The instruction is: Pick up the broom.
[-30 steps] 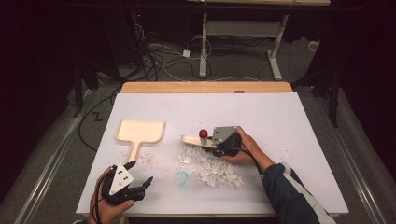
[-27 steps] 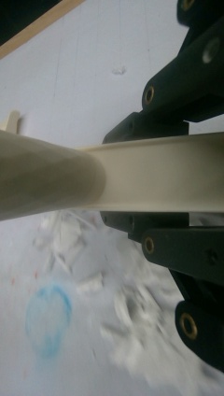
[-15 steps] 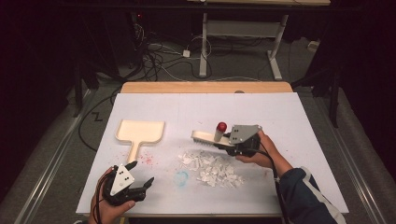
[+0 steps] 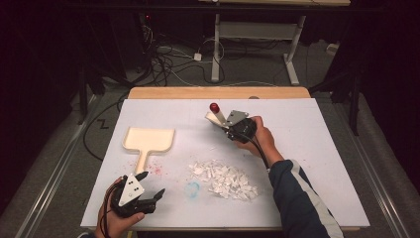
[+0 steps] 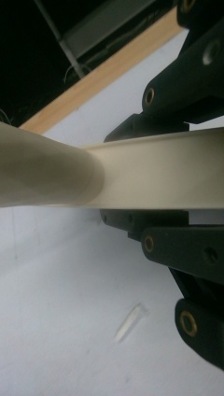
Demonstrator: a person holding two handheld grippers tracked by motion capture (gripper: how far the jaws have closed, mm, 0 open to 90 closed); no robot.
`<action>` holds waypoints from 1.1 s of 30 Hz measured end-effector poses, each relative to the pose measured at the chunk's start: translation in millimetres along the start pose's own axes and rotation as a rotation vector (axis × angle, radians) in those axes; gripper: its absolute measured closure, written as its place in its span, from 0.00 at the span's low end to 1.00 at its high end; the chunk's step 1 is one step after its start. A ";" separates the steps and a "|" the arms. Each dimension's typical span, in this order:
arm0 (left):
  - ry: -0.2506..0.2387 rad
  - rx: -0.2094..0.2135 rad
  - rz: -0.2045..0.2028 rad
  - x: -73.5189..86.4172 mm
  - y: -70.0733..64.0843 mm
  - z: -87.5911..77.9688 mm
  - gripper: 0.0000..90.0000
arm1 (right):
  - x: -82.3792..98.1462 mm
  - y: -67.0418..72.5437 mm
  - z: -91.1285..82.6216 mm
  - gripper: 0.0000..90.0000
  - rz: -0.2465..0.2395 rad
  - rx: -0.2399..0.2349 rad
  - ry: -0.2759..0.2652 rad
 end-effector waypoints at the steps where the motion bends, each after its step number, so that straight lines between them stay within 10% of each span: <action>1: -0.002 0.000 -0.001 0.0 0.0 -0.2 0.24 | -1.7 4.6 2.3 0.75 -0.011 -0.013 0.004; 12: 0.002 -0.004 0.004 -0.2 -1.4 -1.0 0.24 | -17.2 84.8 -32.2 0.75 -0.170 -0.354 -0.148; 18: 0.007 -0.001 0.011 -0.2 -2.9 -1.6 0.24 | -4.4 105.7 -64.5 0.74 -0.257 -0.451 -0.168; 26: 0.026 -0.011 0.012 1.7 -2.2 1.1 0.24 | 4.6 74.0 -100.4 0.75 -0.126 -0.309 -0.231; 33: 0.025 -0.016 0.032 -1.3 -3.9 0.2 0.24 | 31.2 43.2 -155.1 0.75 0.076 -0.137 -0.152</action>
Point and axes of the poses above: each handheld gripper's, and its own axes: z roughly forward along the jaws, x roughly out of its underside, y roughly to its left, the point moved 8 cm from there along z, roughly forward along the jaws, and after that the axes turned 5 degrees about -y, right-handed, at the moved point
